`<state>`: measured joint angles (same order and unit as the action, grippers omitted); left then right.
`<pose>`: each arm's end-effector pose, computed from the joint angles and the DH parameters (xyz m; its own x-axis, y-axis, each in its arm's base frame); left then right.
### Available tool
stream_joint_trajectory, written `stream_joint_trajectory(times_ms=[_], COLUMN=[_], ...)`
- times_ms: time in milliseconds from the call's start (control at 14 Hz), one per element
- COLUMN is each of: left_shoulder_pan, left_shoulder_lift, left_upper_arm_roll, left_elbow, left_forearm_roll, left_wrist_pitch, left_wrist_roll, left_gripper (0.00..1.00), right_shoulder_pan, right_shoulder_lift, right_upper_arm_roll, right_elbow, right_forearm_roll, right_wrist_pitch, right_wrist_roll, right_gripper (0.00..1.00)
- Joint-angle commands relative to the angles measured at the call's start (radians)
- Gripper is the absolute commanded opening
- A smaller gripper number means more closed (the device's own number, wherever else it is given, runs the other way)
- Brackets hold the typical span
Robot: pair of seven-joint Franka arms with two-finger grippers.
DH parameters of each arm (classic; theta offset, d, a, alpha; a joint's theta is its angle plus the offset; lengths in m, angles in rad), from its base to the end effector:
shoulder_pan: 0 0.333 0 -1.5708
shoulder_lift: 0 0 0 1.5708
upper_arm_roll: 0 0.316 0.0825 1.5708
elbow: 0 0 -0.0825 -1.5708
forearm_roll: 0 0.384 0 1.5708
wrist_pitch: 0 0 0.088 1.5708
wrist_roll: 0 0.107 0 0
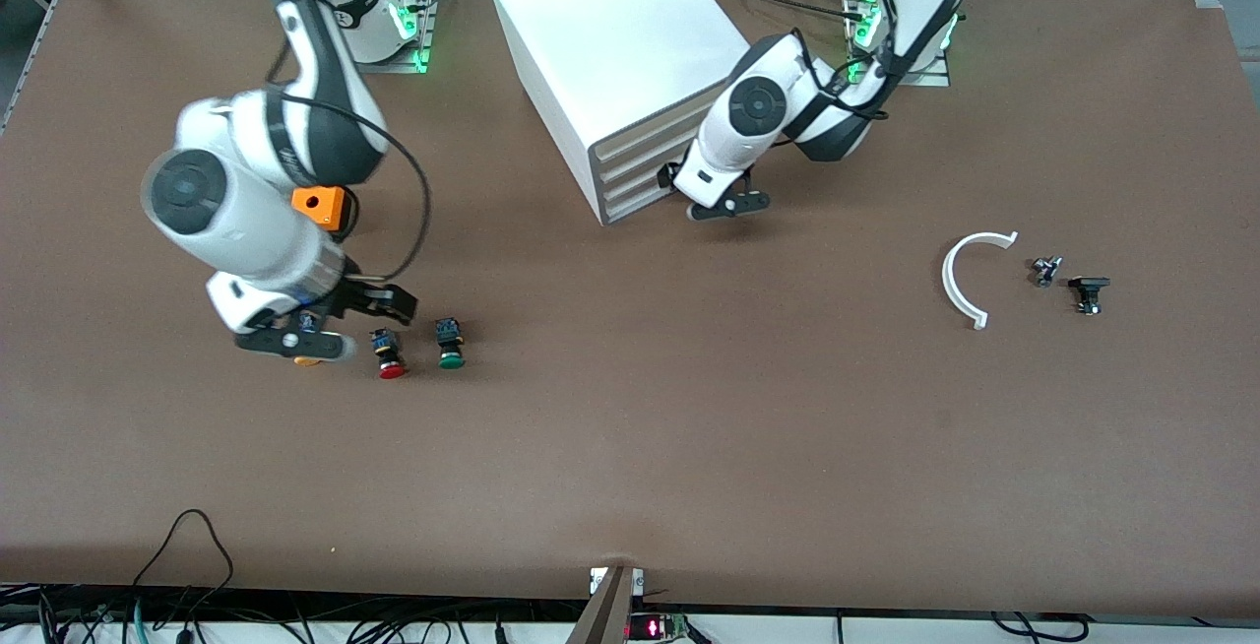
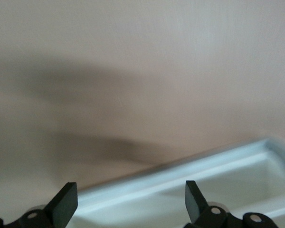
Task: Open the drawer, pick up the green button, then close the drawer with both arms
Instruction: 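Set down the green button while the left gripper pushes the drawer shut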
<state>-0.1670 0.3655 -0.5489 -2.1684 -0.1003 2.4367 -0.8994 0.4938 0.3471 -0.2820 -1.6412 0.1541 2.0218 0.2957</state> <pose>0.4221 -0.3674 0.2449 0.9364 0.2638 -0.2315 0.2934 -0.9504 0.1035 0.6392 0.1664 0.4256 0.9910 -0.1301 0.0318 -0.1280 -0.9900 -0.0587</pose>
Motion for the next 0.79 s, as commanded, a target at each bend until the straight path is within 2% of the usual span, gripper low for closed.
stream_joint_trajectory(times_ms=[0,71,214,286,571,714], left_shoulder_pan=[0.19,0.225,0.291,0.325,0.357,0.362], left_shoulder_lift=[-0.114,-0.132,-0.202,-0.239,-0.344,-0.382], left_upper_arm_roll=[0.051,0.091,0.142,0.161,0.332,0.369], left_elbow=[0.037,0.068,0.09,0.116,0.301,0.359], left_forearm_roll=[-0.001,-0.002,-0.001,-0.001,0.036,0.037], left_wrist_pitch=[-0.045,-0.07,-0.138,-0.201,-0.549,-0.666], left_wrist_roll=[0.21,0.329,0.558,0.645,1.015,1.112], left_gripper=[1.0,1.0,1.0,1.0,1.0,1.0], right_shoulder_pan=[-0.127,-0.206,-0.407,-0.447,-0.471,-0.506], right_shoulder_lift=[-0.106,-0.125,-0.16,-0.177,-0.249,-0.269], right_upper_arm_roll=[0.088,0.143,0.304,0.326,0.314,0.297], right_elbow=[-0.017,-0.013,-0.006,-0.008,0.004,0.014], right_forearm_roll=[0.002,-0.025,-0.144,-0.151,-0.156,-0.159], right_wrist_pitch=[-0.072,-0.087,-0.106,-0.113,-0.264,-0.296], right_wrist_roll=[-0.007,-0.033,-0.114,-0.128,-0.13,-0.133], right_gripper=[1.0,1.0,1.0,1.0,1.0,1.0])
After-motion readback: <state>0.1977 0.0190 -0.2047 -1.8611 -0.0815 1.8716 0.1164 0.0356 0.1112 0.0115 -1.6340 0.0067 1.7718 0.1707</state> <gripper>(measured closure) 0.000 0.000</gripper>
